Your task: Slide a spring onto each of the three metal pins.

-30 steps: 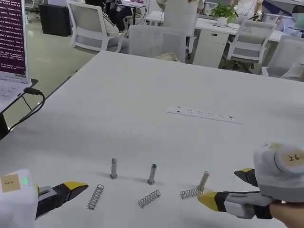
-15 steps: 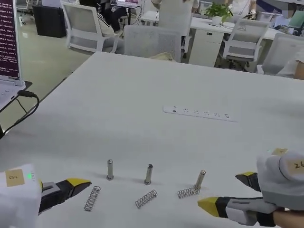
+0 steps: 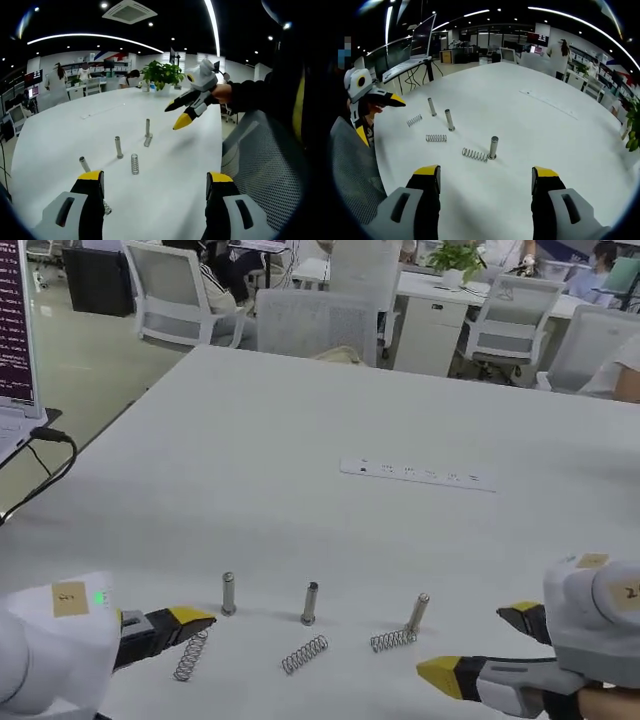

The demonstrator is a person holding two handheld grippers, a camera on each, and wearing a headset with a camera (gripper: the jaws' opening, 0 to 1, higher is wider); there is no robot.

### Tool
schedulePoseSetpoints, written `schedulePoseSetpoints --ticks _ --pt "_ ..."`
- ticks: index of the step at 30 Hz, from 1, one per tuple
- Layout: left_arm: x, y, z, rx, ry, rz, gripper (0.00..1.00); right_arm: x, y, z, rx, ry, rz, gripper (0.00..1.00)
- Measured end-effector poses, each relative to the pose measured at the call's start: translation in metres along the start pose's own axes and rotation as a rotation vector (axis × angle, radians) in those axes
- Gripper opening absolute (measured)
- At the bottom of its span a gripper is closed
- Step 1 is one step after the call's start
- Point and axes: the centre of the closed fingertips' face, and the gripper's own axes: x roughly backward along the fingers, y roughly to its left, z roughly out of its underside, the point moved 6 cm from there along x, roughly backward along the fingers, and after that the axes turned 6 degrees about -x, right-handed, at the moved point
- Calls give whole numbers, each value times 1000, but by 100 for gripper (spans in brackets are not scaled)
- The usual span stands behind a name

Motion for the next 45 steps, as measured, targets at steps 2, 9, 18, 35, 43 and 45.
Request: schedulePoseSetpoints --ticks 2,9,18,35,43,45 --pt "-4 -1 -2 -11 5 19 81 2 0 0 -4 -3 2 73" --pt "-20 -3 -9 -34 7 80 80 9 -1 6 -16 -7 13 73" --pt "-37 -4 -15 -56 10 131 79 15 -3 10 -26 -11 26 72" --pt "-73 -12 -24 -100 33 223 76 18 -3 16 -39 -13 30 72" --pt "-91 -11 -25 -117 53 228 74 19 -3 17 -44 -17 29 72" --pt "-96 -9 -25 -130 62 220 73 19 -3 18 -45 -18 29 72"
